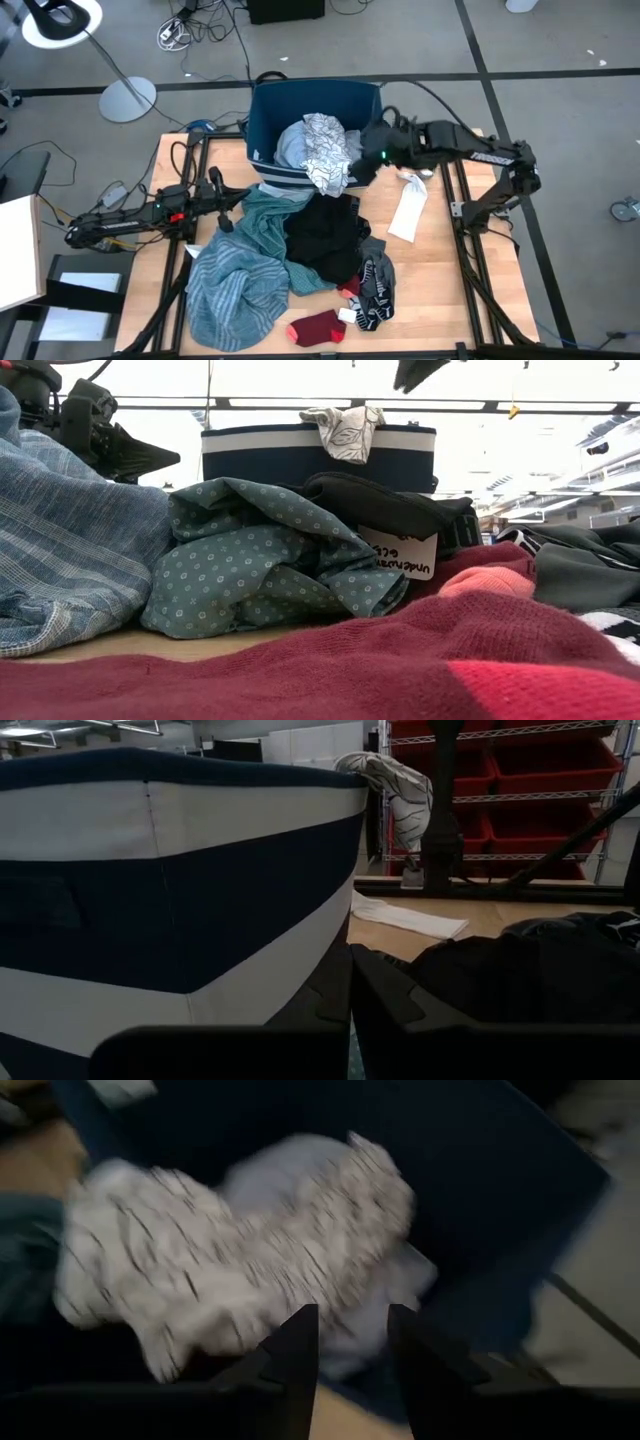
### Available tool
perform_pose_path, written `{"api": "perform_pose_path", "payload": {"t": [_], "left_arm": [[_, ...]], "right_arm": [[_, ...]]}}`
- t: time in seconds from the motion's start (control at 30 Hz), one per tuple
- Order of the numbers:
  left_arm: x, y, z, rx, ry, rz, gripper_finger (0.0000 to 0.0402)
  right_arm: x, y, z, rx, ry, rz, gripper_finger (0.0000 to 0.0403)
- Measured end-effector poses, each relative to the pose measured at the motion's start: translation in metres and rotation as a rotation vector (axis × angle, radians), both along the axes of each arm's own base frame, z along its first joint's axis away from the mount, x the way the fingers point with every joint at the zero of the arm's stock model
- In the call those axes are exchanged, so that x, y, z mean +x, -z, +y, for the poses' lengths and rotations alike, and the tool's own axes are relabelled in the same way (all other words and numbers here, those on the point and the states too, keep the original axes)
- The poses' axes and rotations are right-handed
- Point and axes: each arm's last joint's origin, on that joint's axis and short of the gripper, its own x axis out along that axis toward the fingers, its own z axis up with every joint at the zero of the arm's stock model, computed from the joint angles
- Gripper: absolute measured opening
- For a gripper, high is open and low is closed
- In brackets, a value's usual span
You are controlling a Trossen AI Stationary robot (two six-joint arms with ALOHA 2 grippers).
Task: Sort clothes
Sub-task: Put the white shirt into the blue laundry bin
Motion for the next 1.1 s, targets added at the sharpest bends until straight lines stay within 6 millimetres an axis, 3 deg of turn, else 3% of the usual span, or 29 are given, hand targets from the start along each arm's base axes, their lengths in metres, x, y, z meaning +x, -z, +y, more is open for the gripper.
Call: {"api": "perform_pose_path", "payload": {"t": [0.17,0.33,0.63,0.87,1.1], "left_arm": [[0.0,0.0,0.0,0.0,0.0,0.0,0.0012],[0.0,0.0,0.0,0.0,0.0,0.0,0.0012],[0.0,0.0,0.0,0.0,0.0,0.0,0.0012],[0.0,0.0,0.0,0.0,0.0,0.0,0.0012],[0.0,0.0,0.0,0.0,0.0,0.0,0.0012]], "right_arm": [[-0.019,0.013,0.037,0.012,0.075,0.086,0.0117],[-0.041,0.039,0.074,0.007,0.1,0.053,0.0109],[-0.08,0.116,0.123,0.076,0.076,-0.157,0.0095],[-0.081,0.172,0.133,0.186,-0.037,-0.29,0.0078],[-0.069,0.191,0.123,0.239,-0.122,-0.366,0.0061]]}}
